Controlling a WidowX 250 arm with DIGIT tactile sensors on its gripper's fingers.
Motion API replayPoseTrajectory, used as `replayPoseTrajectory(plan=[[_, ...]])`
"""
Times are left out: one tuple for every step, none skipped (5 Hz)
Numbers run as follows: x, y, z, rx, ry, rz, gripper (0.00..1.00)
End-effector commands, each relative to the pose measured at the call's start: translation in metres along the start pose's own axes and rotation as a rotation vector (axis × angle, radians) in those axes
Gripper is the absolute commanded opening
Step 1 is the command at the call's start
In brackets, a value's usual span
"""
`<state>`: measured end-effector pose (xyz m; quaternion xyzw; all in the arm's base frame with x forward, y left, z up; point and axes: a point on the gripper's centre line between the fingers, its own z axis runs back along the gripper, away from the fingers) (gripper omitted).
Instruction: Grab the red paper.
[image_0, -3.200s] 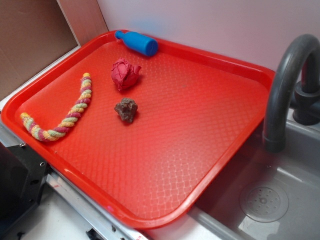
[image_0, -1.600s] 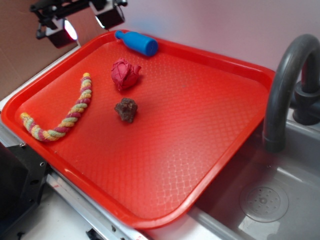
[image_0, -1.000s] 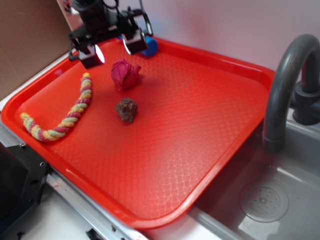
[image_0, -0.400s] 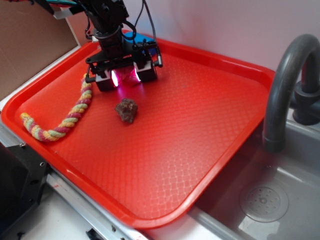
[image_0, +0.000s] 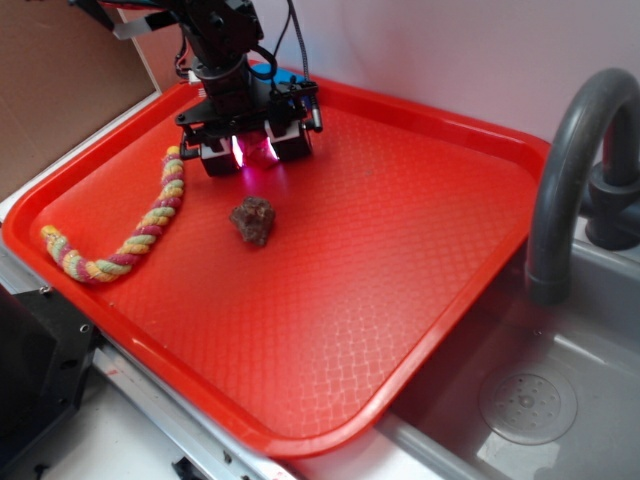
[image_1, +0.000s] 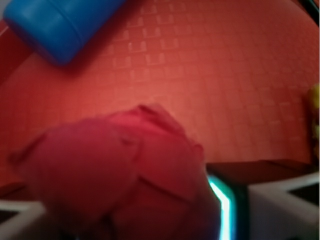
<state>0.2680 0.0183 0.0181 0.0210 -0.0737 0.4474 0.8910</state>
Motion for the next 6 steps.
replayPoseTrajectory(plan=[[0.001,0.002,0.089,-0.262,0.097,-0.205,0.00],[-0.013,0.004,0.134,-0.310,0.223,-0.433,0.00],[-0.028,0.010,0.161,-0.305,0.197,-0.519,0.00],[-0.041,0.027,0.187,-0.266,0.110,-0.551,0.00],[-0.046,0.034,0.194,-0.255,0.074,-0.541,0.00],[-0.046,0.035,0.195,-0.226,0.084,-0.507,0.00]])
